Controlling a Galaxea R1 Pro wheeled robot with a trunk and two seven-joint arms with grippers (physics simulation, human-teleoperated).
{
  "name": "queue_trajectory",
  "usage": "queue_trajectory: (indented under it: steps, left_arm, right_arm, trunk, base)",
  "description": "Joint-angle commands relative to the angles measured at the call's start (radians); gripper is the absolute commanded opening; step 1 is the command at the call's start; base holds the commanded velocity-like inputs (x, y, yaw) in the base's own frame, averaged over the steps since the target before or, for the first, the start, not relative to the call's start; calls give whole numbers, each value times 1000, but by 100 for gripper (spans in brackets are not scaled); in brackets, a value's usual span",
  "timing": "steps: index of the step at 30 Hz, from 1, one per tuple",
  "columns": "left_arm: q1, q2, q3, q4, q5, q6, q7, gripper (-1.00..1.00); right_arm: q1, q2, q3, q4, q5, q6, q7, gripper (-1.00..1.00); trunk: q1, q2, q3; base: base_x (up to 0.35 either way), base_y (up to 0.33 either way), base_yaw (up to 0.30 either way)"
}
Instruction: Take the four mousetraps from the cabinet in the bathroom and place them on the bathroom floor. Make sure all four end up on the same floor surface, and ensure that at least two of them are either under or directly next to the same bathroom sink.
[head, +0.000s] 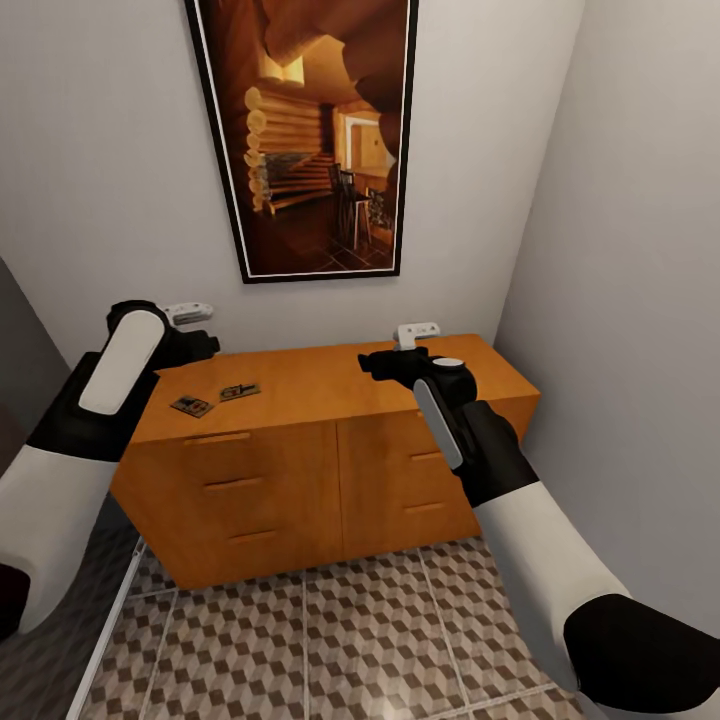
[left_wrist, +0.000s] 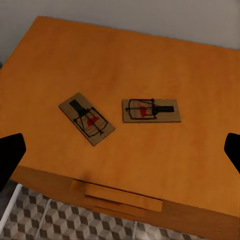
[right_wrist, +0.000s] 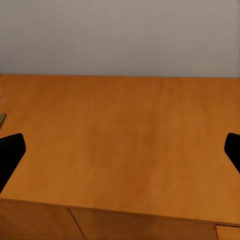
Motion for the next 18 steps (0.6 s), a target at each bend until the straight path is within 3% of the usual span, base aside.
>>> queue_trajectory:
  steps: [1, 10, 15, 16, 17, 18]
  left_arm:
    - [-1, 1, 0, 0, 8, 5, 10, 100]
    - [1, -1, 18, 20, 9, 1, 9, 100]
    - [2, -3, 28, 64, 10, -39, 6, 100]
    - [2, -4, 29, 72, 10, -54, 6, 100]
    - [3, -5, 32, 122, 12, -204, 4, 100]
    - [2, -5, 32, 128, 13, -224, 4, 100]
  right_arm:
    - [-1, 0, 3, -1, -10, 4, -9, 100]
    - [-1, 1, 13, 3, -11, 4, -9, 100]
    - [-1, 2, 14, 3, -11, 4, -9, 100]
    - [-1, 2, 14, 3, -11, 4, -9, 100]
    - [-1, 2, 14, 3, -12, 4, -9, 100]
    - [-1, 2, 14, 3, -12, 4, -9, 100]
  trunk:
    - [0, -1, -1]
    - [0, -1, -1]
    - [0, -1, -1]
    - [0, -1, -1]
    - [0, -1, -1]
    - [0, -1, -1]
  base:
    - [0, 0, 0]
    - [0, 0, 0]
    - [0, 0, 0]
    - [0, 0, 0]
    - [0, 0, 0]
    - [0, 0, 0]
